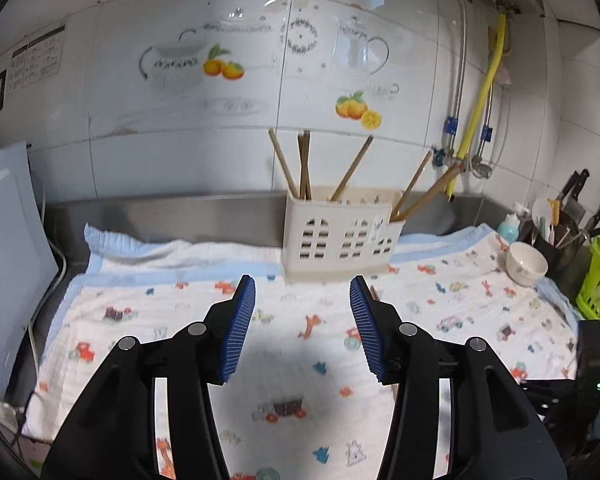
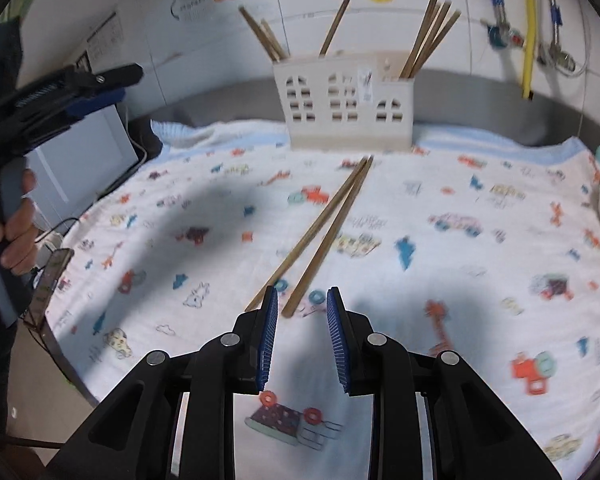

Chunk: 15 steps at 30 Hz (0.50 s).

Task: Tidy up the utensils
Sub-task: 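Grasp the last chopstick with the right tool while the left tool grasps one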

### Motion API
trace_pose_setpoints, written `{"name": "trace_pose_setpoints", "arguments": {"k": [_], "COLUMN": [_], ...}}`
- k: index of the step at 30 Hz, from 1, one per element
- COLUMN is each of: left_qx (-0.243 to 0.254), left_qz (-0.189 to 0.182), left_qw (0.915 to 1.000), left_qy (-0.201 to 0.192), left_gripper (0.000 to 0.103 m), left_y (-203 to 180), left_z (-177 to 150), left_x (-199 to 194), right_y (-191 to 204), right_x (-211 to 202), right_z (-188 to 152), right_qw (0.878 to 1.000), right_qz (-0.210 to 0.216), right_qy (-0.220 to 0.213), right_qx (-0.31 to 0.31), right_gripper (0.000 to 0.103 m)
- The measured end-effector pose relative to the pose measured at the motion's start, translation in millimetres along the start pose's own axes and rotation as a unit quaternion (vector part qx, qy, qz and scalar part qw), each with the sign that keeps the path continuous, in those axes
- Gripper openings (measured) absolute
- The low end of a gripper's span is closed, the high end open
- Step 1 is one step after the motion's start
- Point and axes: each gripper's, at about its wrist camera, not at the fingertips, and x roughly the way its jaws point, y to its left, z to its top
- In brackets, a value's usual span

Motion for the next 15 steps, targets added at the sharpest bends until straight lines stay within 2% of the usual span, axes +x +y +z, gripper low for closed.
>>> {"name": "trace_pose_setpoints", "arguments": {"k": [8, 15], "left_qx": [-0.008, -0.023], "left_qz": [0.004, 0.003], "left_qw": [0.9997, 0.9989], "left_qy": [0.022, 0.042], "left_gripper": [0.05, 0.05], "left_y": [9, 19], "left_z": [-22, -36], "left_x": [8, 19], "right_y": [6, 14], "right_x": [33, 47], "right_z": [2, 6], "right_qw": [0.999, 0.998], "right_qz": [-0.008, -0.048], "right_qy": [0.024, 0.037], "right_qx": [0.021, 0.006], "right_gripper": [0.024, 0.022]}}
